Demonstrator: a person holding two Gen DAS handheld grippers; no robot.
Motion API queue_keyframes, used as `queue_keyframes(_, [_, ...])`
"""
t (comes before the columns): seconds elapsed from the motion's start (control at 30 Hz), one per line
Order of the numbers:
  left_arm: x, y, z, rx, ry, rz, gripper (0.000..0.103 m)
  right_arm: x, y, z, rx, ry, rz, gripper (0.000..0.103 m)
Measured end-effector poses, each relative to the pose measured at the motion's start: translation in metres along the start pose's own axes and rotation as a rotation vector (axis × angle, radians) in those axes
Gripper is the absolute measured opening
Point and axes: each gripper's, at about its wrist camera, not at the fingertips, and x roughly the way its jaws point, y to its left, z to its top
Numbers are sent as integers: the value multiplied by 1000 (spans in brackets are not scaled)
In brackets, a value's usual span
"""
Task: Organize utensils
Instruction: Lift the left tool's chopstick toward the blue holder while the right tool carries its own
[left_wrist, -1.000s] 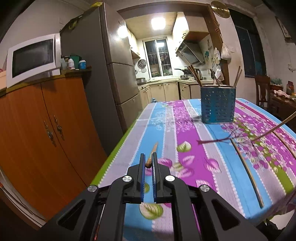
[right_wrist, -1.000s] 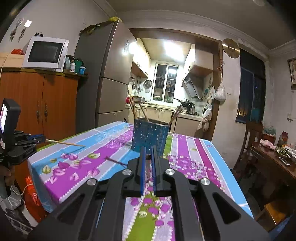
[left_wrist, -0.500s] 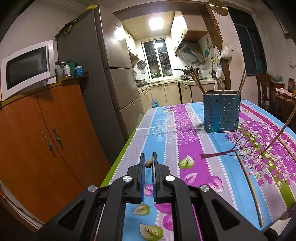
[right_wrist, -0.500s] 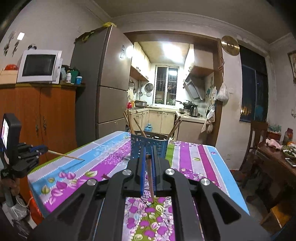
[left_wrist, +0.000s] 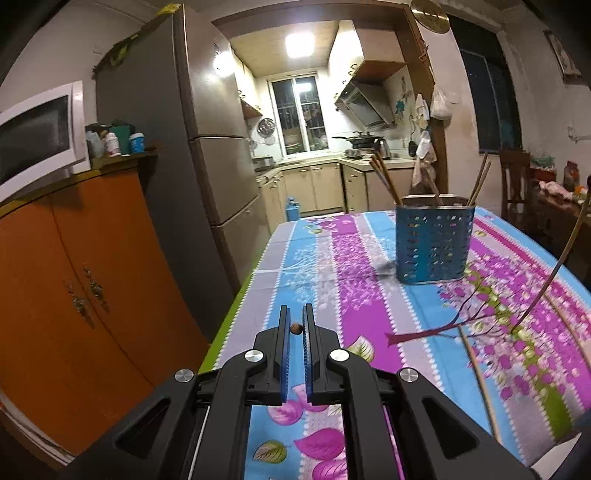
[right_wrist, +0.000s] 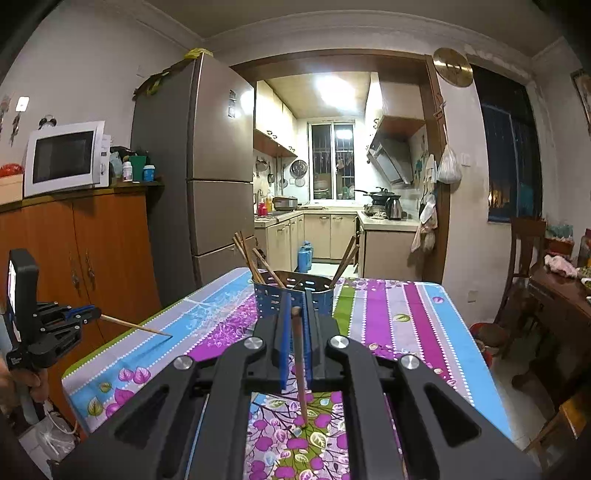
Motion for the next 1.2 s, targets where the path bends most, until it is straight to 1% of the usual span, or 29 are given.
queue_keyframes(0.03, [2, 3, 6, -7, 5, -24, 8, 3, -2, 2, 7, 1, 4, 5])
queue_keyframes(0.1, [5, 6, 13, -19, 11, -49, 8, 6, -3, 4, 11, 1, 6, 5])
queue_keyframes(0.23, [11, 12, 28, -39, 22, -87, 8, 13, -6, 9, 25, 11, 22, 5])
queue_keyframes(0.53, [12, 18, 50, -47, 11, -120, 8, 21, -9, 16, 27, 19, 39, 5])
queue_keyframes(0.73, [1, 17, 64, -50, -23, -148, 8, 23, -10, 17, 28, 16, 49, 5])
queue_keyframes(0.93, [-10, 9, 71, -56, -26, -224, 8, 21, -11, 20, 31, 19, 64, 5])
queue_keyframes(1.07, [-19, 0, 79, -46, -36, -291, 8, 20, -11, 25, 31, 23, 72, 5])
queue_keyframes(1.2, [-25, -12, 86, -23, -48, -326, 8, 15, -10, 30, 24, 17, 74, 5])
